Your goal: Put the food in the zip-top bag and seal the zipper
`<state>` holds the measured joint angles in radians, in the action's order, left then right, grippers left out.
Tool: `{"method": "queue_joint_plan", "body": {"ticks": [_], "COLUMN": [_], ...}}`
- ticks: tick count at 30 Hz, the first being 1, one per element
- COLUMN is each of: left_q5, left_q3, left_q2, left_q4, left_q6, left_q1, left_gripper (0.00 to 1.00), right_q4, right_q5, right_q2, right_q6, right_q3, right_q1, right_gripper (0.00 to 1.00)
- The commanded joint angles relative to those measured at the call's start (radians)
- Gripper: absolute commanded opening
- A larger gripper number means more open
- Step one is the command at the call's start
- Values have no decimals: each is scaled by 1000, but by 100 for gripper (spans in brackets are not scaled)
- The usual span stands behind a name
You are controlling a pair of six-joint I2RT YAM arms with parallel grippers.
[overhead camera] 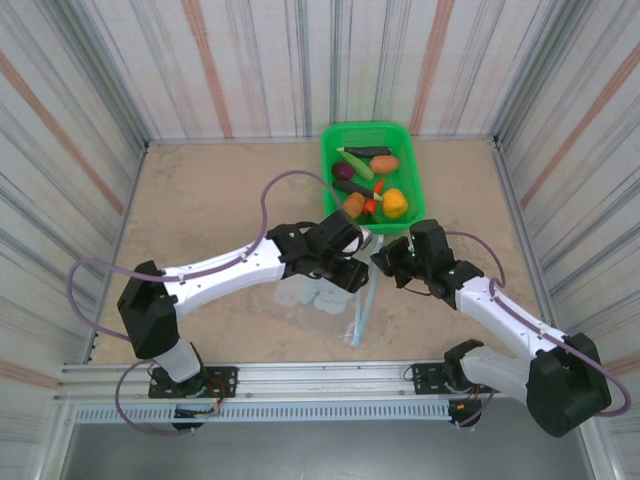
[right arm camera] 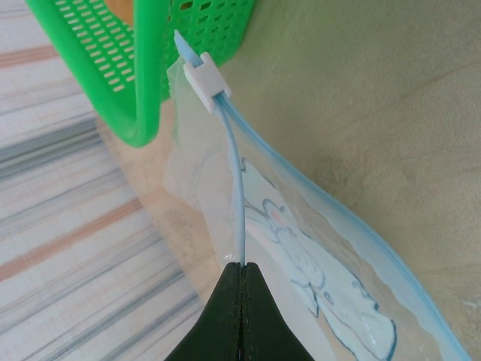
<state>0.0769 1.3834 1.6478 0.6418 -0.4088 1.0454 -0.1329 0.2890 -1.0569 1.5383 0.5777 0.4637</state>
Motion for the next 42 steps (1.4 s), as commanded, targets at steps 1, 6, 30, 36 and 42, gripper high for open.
{"method": "queue_joint_plan", "body": {"ticks": [1,6,30,36,42], "left_q5": [-112,-224,-232,-190,-97], "left_q3": [57,130,82,24,-92], "left_q2": [38,118,91,-21,-195], "left_q4": [60,108,106,123,138], "left_q6": [-5,-44,-101,-94,-144], "left_q1": [33,65,45,-15,-103], "left_gripper": [67,62,0,0,0], "right_q4": [-51,-44,-14,-14,-44], "right_q5": [-79,-111,-117,-43,15], "right_q2": [26,41,11,-66,-86], "right_q6": [65,80,49,-141,-356], "right_q3": [19,23,41,171,290], "right_q1": [12,19,36,38,59], "right_gripper": [0,0,0,41,60]}}
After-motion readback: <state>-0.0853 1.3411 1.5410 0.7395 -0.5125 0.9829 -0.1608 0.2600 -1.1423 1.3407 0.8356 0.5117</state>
